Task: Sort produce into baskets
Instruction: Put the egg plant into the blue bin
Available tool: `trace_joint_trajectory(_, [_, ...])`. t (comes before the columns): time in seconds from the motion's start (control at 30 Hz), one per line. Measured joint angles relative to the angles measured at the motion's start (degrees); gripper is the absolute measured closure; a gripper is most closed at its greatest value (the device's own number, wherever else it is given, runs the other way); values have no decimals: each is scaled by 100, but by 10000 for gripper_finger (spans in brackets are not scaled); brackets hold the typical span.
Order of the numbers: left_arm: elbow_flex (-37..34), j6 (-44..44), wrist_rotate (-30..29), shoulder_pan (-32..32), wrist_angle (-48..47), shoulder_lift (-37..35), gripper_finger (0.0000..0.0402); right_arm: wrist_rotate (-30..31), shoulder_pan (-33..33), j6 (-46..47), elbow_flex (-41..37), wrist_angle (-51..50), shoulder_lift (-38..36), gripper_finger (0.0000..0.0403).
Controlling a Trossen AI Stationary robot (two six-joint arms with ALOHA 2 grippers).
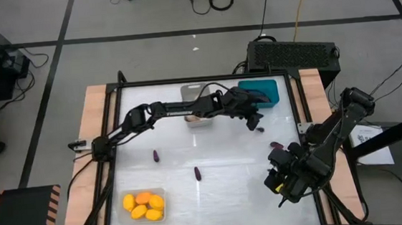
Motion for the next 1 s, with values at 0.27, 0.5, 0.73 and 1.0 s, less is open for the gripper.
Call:
trace_joint_trajectory(0.27, [0,604,-43,-6,-45,-404,187,503,-1,-107,0,429,24,200])
trace_joint_trajectory(0.5, [0,934,-149,-130,-1294,-956,187,683,-46,-765,2,594,24,200])
trace_joint_trajectory(0.73, [0,941,-149,-211,-3967,-1608,187,660,-198,-1691,-353,803,18,200])
trace_joint_trajectory(1.0, [-5,1191,-154,-565,-6454,-2247,187,-113,-1297,-2602,-2001,2192,-521,200])
